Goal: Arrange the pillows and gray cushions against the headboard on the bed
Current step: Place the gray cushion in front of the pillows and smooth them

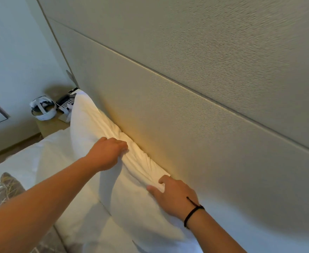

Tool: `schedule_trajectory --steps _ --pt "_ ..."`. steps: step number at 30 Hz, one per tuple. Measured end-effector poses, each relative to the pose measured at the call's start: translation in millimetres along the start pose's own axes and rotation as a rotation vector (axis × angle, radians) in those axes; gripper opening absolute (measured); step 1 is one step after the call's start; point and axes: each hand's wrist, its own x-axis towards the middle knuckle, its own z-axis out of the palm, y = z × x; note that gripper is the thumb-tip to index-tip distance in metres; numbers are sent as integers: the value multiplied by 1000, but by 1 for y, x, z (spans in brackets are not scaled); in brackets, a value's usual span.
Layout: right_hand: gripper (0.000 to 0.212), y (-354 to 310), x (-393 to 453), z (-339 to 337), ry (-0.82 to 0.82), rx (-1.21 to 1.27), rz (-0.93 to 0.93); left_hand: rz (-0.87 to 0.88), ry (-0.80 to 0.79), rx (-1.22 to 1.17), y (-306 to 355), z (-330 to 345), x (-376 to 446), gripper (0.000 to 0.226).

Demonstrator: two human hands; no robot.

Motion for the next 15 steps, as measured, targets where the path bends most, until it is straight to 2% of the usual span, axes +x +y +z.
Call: schedule_trajectory --steps 2,6,9,12,15 --pt "51 12 -5 -13 4 100 45 86 -56 -145 15 -2 1 37" --pt "12 32 -23 -30 65 191 -17 108 -272 -292 45 -6 5 29" --pt "26 41 -42 -36 122 209 -85 113 -360 -352 61 -13 11 26" --pt "38 52 -63 -39 168 218 -153 176 -317 -241 67 -24 16 33" --pt "31 68 -82 -41 207 202 -144 202 -161 -102 57 -30 18 25"
